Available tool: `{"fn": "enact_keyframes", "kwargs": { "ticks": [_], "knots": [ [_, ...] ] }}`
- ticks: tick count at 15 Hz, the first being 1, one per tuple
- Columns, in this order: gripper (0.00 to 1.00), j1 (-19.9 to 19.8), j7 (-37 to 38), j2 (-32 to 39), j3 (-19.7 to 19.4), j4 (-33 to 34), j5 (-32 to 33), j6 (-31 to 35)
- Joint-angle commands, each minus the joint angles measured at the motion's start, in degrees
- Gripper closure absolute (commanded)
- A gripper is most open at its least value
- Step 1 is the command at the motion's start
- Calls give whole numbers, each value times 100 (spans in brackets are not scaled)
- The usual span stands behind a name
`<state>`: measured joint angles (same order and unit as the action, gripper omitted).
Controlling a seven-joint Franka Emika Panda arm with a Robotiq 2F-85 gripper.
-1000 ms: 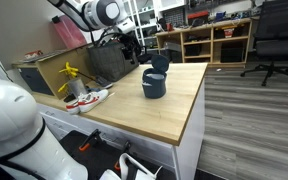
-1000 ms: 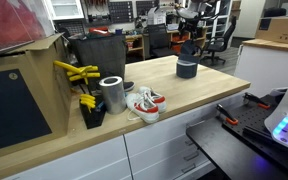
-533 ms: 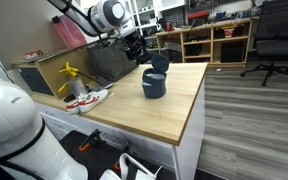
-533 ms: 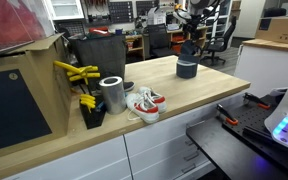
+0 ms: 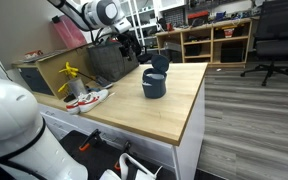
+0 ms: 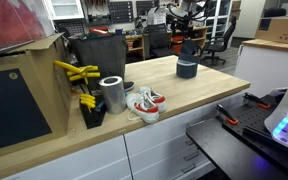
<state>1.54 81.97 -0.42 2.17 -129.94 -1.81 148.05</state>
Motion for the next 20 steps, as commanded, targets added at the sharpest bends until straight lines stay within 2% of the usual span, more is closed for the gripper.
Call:
{"fn": "enact_keyframes", "kwargs": {
  "ticks": [1,5,9,17,20],
  "knots": [
    [0,-22,-1552,-15,-53,298,-521,-628],
    [0,-167,-3329,76,-223,649,-823,-1409],
    [0,-303,-4853,177,-386,953,-727,-2104],
    [0,-339,-7247,380,-404,1363,-474,-2992],
    [0,-312,-7943,496,-374,1478,-320,-3049]
  ]
}}
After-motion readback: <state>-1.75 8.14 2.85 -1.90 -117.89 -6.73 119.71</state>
